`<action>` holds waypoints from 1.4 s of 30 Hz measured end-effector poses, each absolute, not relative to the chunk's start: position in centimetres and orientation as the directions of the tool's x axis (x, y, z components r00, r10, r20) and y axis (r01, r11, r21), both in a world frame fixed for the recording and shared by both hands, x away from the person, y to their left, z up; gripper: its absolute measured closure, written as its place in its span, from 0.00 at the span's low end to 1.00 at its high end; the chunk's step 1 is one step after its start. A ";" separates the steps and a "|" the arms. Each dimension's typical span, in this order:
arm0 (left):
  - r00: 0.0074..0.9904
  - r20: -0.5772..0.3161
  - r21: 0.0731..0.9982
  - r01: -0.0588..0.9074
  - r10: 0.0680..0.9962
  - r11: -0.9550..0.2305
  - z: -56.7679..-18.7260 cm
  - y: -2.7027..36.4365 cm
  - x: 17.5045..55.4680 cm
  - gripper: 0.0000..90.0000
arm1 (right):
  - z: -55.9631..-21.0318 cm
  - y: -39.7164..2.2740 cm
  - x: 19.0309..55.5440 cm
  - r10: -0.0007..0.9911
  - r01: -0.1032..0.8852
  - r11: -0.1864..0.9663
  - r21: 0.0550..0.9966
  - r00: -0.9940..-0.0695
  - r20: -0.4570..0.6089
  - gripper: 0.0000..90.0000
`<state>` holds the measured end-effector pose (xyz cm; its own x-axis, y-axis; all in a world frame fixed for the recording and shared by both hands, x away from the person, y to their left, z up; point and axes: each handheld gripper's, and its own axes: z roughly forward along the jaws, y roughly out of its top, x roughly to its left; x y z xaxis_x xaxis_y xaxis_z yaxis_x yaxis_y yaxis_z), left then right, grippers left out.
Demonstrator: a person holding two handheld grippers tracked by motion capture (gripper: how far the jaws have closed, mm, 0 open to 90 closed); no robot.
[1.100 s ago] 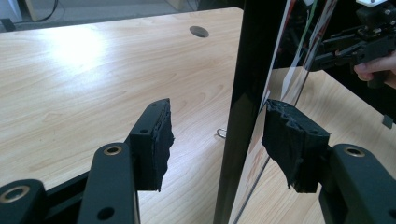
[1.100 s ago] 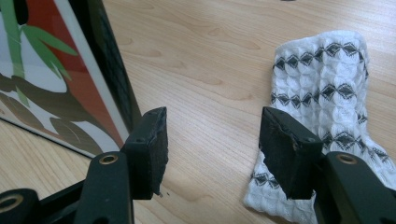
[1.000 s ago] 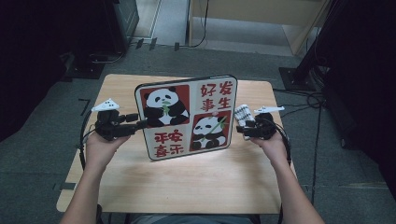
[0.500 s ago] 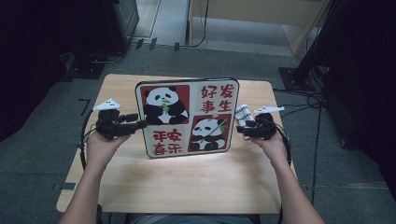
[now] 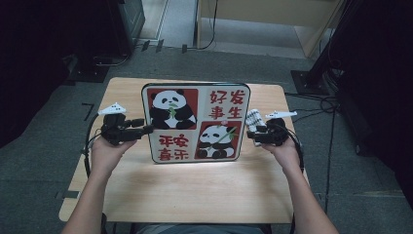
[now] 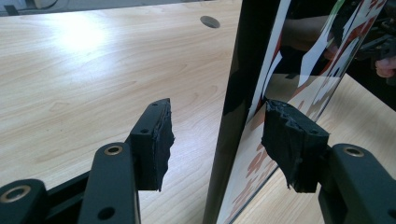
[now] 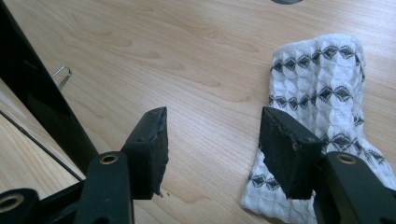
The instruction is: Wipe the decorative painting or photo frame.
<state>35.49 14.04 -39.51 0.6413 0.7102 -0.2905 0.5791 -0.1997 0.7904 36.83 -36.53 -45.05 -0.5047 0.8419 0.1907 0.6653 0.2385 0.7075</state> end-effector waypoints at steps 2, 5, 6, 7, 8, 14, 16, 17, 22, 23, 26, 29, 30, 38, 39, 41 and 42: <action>0.641 -0.291 0.791 0.579 0.711 -0.199 -39.5 14.1 35.5 0.48 | -45.0 -36.5 36.8 0.842 0.665 0.238 0.708 -0.505 0.191 0.49; 0.640 -0.288 0.788 0.581 0.713 -0.203 -39.5 14.0 35.5 0.48 | -45.0 -36.6 36.8 0.843 0.663 0.236 0.710 -0.504 0.190 0.49; 0.639 -0.286 0.787 0.582 0.714 -0.205 -39.5 14.0 35.5 0.48 | -45.0 -36.6 36.8 0.843 0.663 0.236 0.710 -0.503 0.190 0.49; 0.639 -0.286 0.787 0.582 0.714 -0.205 -39.5 14.0 35.5 0.48 | -45.0 -36.6 36.8 0.843 0.663 0.236 0.710 -0.503 0.190 0.49; 0.638 -0.285 0.787 0.582 0.716 -0.206 -39.5 14.0 35.5 0.48 | -45.0 -36.6 36.8 0.843 0.664 0.235 0.710 -0.503 0.191 0.49; 0.635 -0.277 0.789 0.579 0.721 -0.207 -39.5 14.4 35.2 0.48 | -45.0 -36.7 36.8 0.842 0.662 0.233 0.713 -0.504 0.193 0.49; 0.630 -0.280 0.788 0.582 0.724 -0.202 -39.5 14.6 35.1 0.48 | -45.0 -36.7 36.8 0.841 0.660 0.231 0.715 -0.504 0.194 0.49; 0.629 -0.282 0.789 0.582 0.725 -0.198 -39.5 14.7 35.1 0.48 | -45.0 -36.7 36.8 0.841 0.661 0.231 0.714 -0.505 0.195 0.49; 0.625 -0.272 0.790 0.579 0.731 -0.202 -39.5 15.1 34.8 0.47 | -45.0 -36.8 36.9 0.841 0.655 0.230 0.720 -0.505 0.191 0.49; 0.624 -0.273 0.791 0.579 0.732 -0.198 -39.5 15.2 34.8 0.47 | -45.0 -36.8 36.9 0.843 0.657 0.226 0.719 -0.502 0.193 0.49; 0.620 -0.270 0.792 0.579 0.737 -0.196 -39.5 15.6 34.7 0.47 | -45.0 -36.9 37.0 0.843 0.659 0.226 0.717 -0.501 0.195 0.49; 0.612 -0.262 0.791 0.579 0.746 -0.198 -39.5 16.0 34.5 0.47 | -45.0 -37.1 37.0 0.845 0.659 0.219 0.719 -0.497 0.197 0.49; 0.611 -0.261 0.790 0.580 0.748 -0.198 -39.5 16.1 34.5 0.47 | -45.0 -37.1 37.1 0.845 0.660 0.217 0.719 -0.496 0.200 0.50; 0.586 -0.232 0.783 0.586 0.777 -0.208 -39.8 17.3 34.1 0.46 | -44.9 -37.5 37.4 0.847 0.658 0.207 0.724 -0.490 0.204 0.51; 0.584 -0.230 0.782 0.587 0.779 -0.209 -39.9 17.4 34.1 0.45 | -45.0 -37.6 37.4 0.848 0.659 0.205 0.723 -0.489 0.206 0.51; 0.574 -0.229 0.778 0.593 0.786 -0.207 -40.2 17.9 34.1 0.45 | -45.0 -37.7 37.5 0.849 0.661 0.204 0.722 -0.487 0.206 0.51; 0.568 -0.228 0.773 0.600 0.791 -0.208 -40.4 18.0 34.2 0.45 | -45.0 -37.7 37.5 0.850 0.662 0.201 0.722 -0.484 0.207 0.51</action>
